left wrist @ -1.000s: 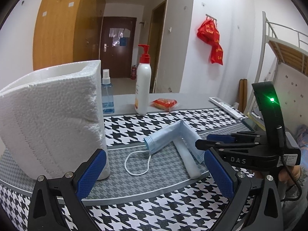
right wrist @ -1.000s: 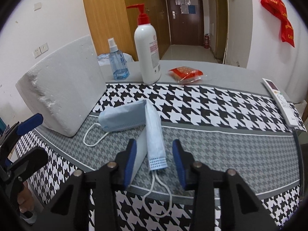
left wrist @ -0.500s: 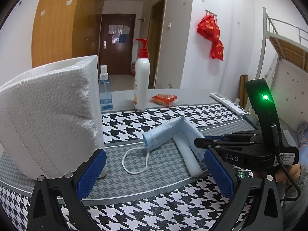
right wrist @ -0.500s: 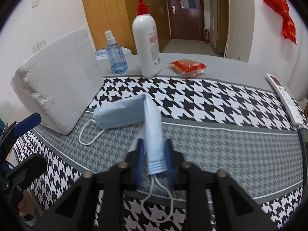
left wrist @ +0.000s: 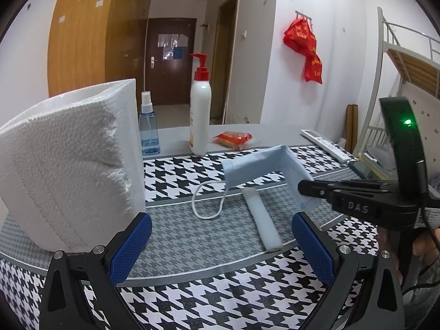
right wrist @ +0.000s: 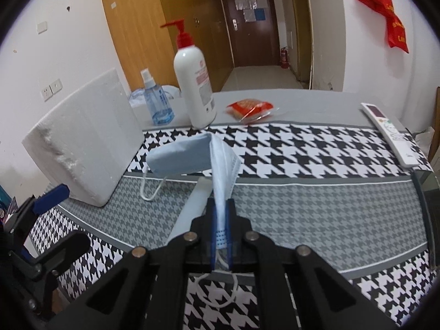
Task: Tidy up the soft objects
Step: 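Close the right gripper on the edge of the blue face mask, then lift the blue mask with the right gripper while the left tool approaches the white foam roll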
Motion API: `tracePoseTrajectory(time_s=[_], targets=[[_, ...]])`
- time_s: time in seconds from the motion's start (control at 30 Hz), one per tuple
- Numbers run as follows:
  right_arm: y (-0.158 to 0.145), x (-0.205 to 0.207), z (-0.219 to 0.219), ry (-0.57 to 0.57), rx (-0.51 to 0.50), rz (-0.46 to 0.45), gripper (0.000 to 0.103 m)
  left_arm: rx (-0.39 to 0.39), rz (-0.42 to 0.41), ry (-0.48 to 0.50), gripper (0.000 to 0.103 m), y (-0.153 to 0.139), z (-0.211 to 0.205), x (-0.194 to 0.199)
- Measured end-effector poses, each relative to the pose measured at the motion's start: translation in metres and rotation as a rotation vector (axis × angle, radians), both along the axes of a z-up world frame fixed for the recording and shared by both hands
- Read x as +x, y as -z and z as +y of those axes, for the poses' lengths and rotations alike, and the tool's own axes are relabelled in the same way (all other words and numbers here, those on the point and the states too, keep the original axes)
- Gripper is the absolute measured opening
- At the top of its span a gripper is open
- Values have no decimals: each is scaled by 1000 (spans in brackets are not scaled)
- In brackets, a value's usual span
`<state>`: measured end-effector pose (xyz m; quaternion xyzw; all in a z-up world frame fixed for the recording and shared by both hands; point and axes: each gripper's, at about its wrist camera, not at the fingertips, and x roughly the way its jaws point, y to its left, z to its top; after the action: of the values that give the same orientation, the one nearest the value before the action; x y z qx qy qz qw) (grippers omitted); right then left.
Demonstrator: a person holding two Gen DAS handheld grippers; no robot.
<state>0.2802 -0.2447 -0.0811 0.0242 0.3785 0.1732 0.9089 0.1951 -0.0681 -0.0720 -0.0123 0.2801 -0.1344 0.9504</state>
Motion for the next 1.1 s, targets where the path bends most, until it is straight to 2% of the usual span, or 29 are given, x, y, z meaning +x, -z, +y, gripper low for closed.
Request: tracePoseTrajectory(time_s=[0.37,1.1], targets=[[-17,-26,-24,45,17,-47,8,20,4,21,102,-2,-19,-4],[-24,-48,-71,142,48,-91,8,62,31,36,102,3,-50,-1]])
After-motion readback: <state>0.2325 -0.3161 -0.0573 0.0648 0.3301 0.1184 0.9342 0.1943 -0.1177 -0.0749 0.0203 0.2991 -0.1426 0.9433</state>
